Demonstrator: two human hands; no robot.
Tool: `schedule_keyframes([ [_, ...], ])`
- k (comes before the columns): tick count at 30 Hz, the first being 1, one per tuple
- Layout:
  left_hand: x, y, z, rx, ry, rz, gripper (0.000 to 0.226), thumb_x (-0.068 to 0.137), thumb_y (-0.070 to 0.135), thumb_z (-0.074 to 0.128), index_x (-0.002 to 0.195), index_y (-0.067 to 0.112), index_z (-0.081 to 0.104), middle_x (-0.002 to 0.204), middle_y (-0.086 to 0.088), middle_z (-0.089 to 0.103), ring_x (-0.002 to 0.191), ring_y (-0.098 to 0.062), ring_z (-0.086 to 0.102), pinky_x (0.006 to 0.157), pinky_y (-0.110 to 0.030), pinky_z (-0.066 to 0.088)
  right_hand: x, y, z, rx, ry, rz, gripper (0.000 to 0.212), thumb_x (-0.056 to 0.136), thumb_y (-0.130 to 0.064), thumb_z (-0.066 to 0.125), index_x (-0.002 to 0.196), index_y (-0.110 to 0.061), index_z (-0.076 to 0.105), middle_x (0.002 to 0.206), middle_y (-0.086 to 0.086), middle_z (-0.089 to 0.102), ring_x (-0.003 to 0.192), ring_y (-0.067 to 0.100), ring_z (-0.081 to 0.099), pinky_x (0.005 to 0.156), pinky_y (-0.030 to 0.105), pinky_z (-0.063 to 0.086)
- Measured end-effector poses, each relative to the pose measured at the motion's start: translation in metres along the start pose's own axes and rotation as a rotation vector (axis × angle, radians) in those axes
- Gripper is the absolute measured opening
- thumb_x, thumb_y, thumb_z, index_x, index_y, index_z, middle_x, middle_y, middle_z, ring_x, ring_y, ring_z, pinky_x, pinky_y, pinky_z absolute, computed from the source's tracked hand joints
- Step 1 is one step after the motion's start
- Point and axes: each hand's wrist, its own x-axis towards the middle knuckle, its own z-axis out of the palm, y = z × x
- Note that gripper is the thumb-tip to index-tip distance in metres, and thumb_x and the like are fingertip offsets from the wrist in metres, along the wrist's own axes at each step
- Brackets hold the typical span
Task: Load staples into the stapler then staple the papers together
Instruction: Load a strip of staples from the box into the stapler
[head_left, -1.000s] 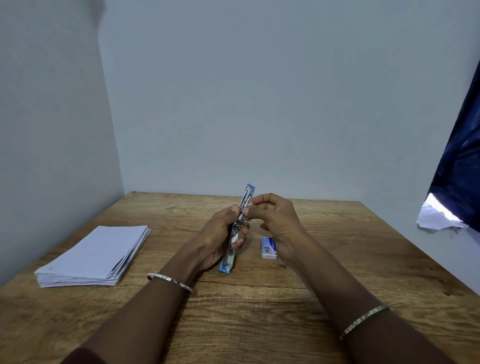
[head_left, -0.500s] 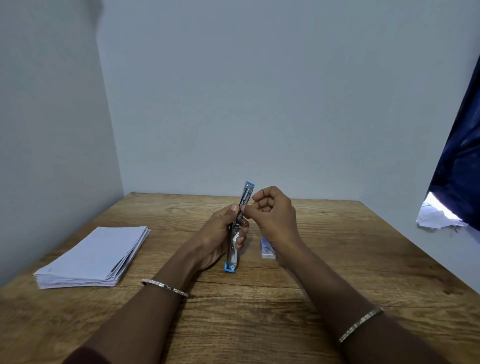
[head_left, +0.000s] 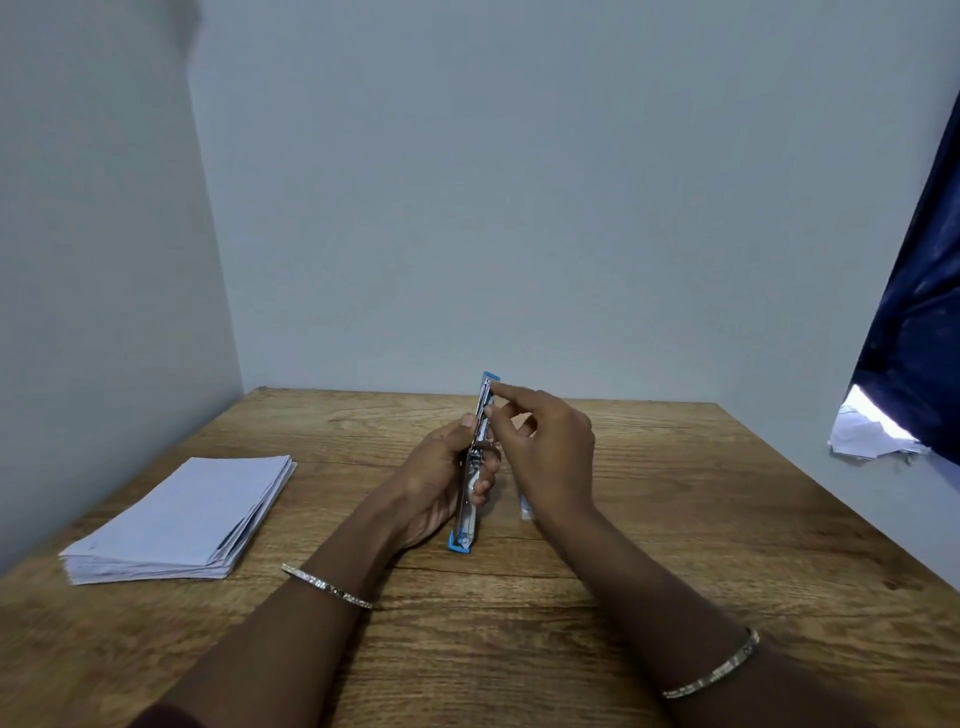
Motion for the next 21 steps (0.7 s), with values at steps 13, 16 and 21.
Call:
schedule_keyframes([
  [13, 0.001, -0.001, -0.001, -0.028, 0.052, -0.047, 0.035, 0.108, 0.029, 0.033, 0.093, 0.008, 0.056, 0.055, -0.004, 0.058, 0.038, -0.012, 0.047, 0.036, -0.02, 0.039, 0.002, 0.004, -0.001, -0.09, -0.136, -0.101, 0.019, 0.09, -0.029, 0.071, 0.107, -0.025, 0.08, 0.09, -0.009, 0.078, 0.068, 0.009, 0.063, 0.074, 0.029, 0.052],
  [16, 0.003, -0.001, -0.001, -0.009, 0.049, -0.066, 0.037, 0.108, 0.032, 0.034, 0.09, 0.009, 0.058, 0.056, -0.004, 0.057, 0.037, -0.011, 0.045, 0.035, -0.02, 0.037, 0.004, 0.007, -0.004, -0.174, -0.128, -0.147, 0.022, 0.096, -0.031, 0.062, 0.114, -0.025, 0.075, 0.091, -0.009, 0.075, 0.074, 0.015, 0.065, 0.082, 0.038, 0.053],
  [21, 0.004, 0.0, -0.004, -0.014, 0.05, -0.088, 0.034, 0.107, 0.033, 0.035, 0.092, 0.009, 0.054, 0.056, -0.004, 0.054, 0.034, -0.009, 0.041, 0.032, -0.017, 0.033, 0.012, 0.012, -0.01, -0.443, -0.164, -0.321, 0.024, 0.103, -0.03, 0.05, 0.117, -0.027, 0.069, 0.087, -0.004, 0.073, 0.082, 0.021, 0.065, 0.08, 0.042, 0.047],
])
